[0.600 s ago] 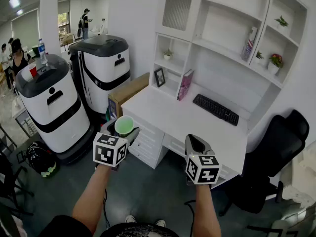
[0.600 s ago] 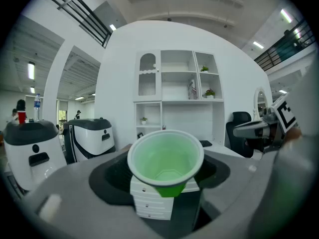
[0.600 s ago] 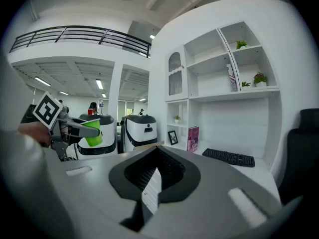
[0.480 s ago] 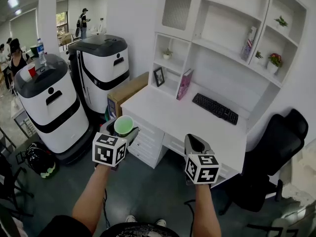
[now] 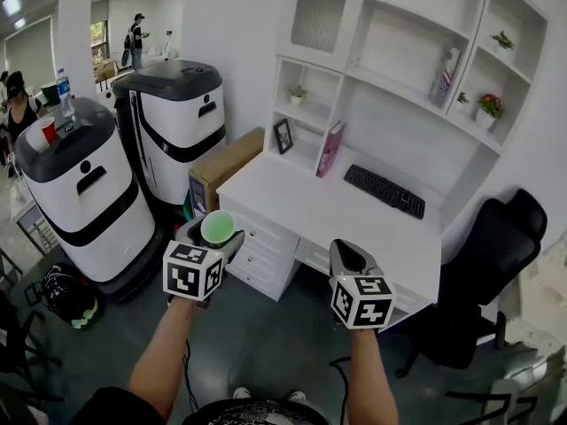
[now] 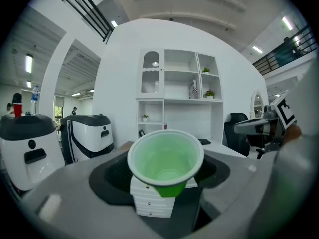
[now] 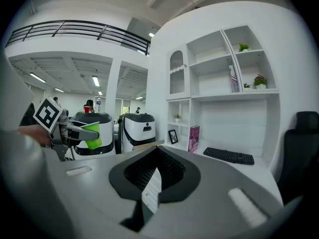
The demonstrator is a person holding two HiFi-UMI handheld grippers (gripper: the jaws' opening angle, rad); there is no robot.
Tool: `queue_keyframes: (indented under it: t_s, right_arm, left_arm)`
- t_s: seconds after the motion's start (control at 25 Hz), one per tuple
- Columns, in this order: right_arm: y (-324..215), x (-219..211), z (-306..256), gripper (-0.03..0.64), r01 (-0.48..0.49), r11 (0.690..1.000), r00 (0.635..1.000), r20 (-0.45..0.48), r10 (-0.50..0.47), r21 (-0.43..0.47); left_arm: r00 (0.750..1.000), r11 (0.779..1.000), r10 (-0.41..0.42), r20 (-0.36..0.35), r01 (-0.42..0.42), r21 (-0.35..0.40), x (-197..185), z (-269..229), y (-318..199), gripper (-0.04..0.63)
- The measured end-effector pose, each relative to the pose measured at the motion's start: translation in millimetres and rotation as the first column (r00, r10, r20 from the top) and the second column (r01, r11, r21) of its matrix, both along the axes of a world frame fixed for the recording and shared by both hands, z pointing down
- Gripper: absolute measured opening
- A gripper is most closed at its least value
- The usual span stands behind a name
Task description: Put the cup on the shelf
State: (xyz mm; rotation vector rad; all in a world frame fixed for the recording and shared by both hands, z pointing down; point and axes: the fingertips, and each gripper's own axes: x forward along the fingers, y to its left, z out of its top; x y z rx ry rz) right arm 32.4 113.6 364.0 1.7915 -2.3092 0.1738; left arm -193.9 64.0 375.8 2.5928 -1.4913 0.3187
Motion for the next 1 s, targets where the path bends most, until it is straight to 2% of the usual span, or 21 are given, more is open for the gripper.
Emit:
queue_keyframes:
  t_s: [0.32, 0.56, 1.0]
  right_arm:
    - [-11, -14, 5, 0.021, -0.002, 1.0, 1.0, -0.011, 0.002, -0.011]
    - [-26, -6, 11, 0.021, -0.01, 1.0, 1.0, -0.002, 0.01, -0.017]
    - [-104, 16, 17, 0.021, -0.001, 1.0, 0.999, 0.033, 0.001, -0.007]
  left_arm:
    - [1.0, 1.0, 0.002, -0.012, -0.002, -0.006, -16, 6, -12, 0.348]
    - [1.0, 1.0, 0.009, -0.009, -0.009, -0.01, -10, 10, -29, 0.349]
    - [1.0, 1.0, 0.008, 0.027, -0.008, -0.007, 13, 11, -103, 0.349]
